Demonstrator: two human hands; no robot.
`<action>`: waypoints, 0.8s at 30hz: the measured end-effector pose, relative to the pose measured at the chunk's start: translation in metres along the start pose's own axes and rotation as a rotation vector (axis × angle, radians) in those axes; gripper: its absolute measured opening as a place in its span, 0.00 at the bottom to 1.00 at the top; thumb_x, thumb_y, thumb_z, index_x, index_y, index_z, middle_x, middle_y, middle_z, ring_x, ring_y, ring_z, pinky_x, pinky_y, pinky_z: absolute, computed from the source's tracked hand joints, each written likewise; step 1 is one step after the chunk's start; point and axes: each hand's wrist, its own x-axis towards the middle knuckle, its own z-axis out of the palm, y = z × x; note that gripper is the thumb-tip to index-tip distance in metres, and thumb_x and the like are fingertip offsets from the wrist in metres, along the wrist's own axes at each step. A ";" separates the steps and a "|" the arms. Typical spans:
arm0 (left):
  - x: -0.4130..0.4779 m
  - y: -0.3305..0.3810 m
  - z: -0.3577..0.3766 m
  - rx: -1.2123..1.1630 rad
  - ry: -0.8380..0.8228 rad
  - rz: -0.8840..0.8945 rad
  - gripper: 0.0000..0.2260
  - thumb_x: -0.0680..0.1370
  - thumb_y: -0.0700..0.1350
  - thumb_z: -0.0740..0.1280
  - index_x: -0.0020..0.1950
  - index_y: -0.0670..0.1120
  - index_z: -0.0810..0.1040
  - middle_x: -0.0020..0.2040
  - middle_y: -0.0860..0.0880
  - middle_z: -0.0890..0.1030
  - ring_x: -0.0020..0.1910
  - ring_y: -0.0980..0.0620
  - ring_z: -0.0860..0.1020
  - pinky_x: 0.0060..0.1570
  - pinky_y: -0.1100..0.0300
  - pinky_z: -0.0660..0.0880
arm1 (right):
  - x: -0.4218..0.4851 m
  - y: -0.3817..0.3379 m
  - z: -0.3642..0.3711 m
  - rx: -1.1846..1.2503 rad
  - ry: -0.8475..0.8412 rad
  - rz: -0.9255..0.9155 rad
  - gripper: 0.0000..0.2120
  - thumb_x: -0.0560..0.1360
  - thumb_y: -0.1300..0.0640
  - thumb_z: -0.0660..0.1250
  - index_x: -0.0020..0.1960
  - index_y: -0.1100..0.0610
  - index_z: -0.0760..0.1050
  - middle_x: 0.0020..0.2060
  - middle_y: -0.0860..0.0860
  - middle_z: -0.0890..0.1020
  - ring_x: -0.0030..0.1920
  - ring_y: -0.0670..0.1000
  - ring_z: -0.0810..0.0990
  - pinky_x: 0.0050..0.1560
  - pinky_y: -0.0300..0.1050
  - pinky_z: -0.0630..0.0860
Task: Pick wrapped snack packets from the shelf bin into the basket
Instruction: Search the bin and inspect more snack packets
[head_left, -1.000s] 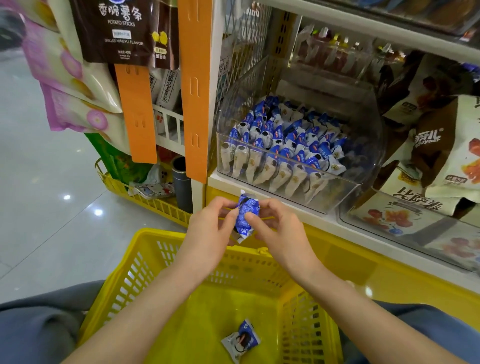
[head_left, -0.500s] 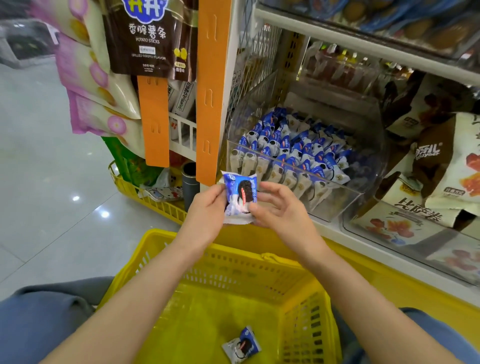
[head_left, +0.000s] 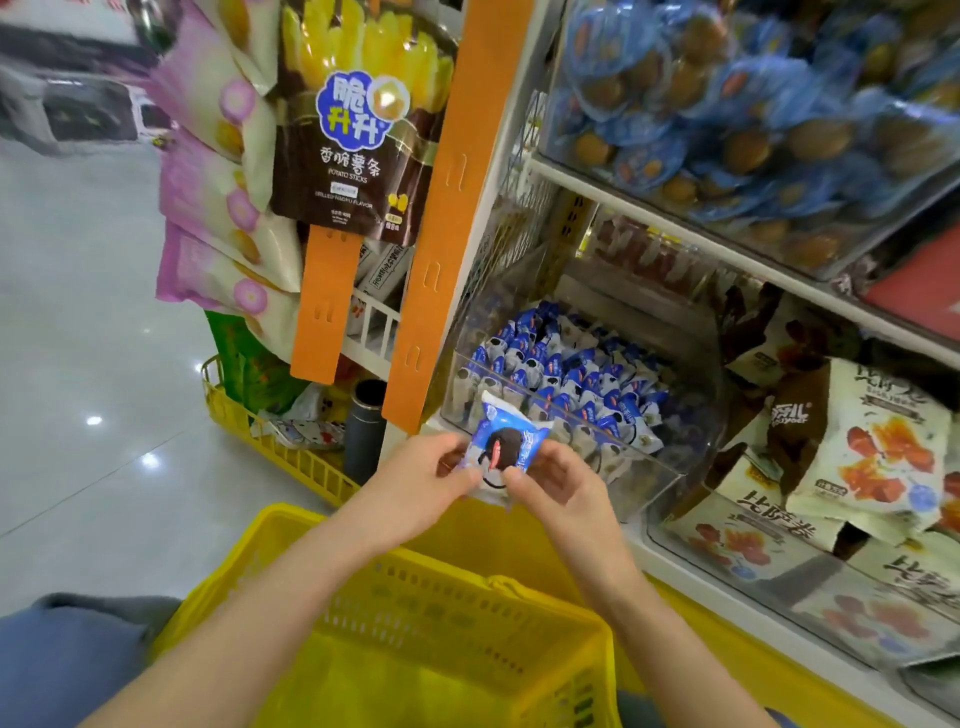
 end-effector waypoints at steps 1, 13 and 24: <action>0.002 0.003 0.000 0.066 0.013 0.039 0.08 0.78 0.42 0.64 0.56 0.51 0.76 0.41 0.58 0.77 0.39 0.60 0.74 0.40 0.70 0.70 | -0.001 -0.002 -0.001 -0.013 0.036 -0.040 0.12 0.71 0.64 0.69 0.53 0.56 0.76 0.47 0.47 0.83 0.46 0.41 0.81 0.46 0.31 0.75; 0.080 0.025 -0.012 0.745 0.214 0.498 0.15 0.81 0.51 0.53 0.63 0.48 0.70 0.58 0.51 0.73 0.58 0.52 0.70 0.59 0.59 0.64 | 0.115 -0.044 -0.071 -0.390 0.552 -0.115 0.15 0.73 0.54 0.69 0.57 0.56 0.71 0.43 0.47 0.79 0.42 0.44 0.78 0.44 0.36 0.75; 0.105 -0.015 -0.009 0.865 0.286 0.779 0.18 0.79 0.50 0.51 0.44 0.47 0.80 0.40 0.51 0.80 0.39 0.50 0.78 0.45 0.59 0.72 | 0.203 -0.017 -0.079 -1.019 0.277 0.190 0.18 0.79 0.55 0.59 0.66 0.64 0.68 0.50 0.59 0.78 0.52 0.57 0.75 0.45 0.43 0.67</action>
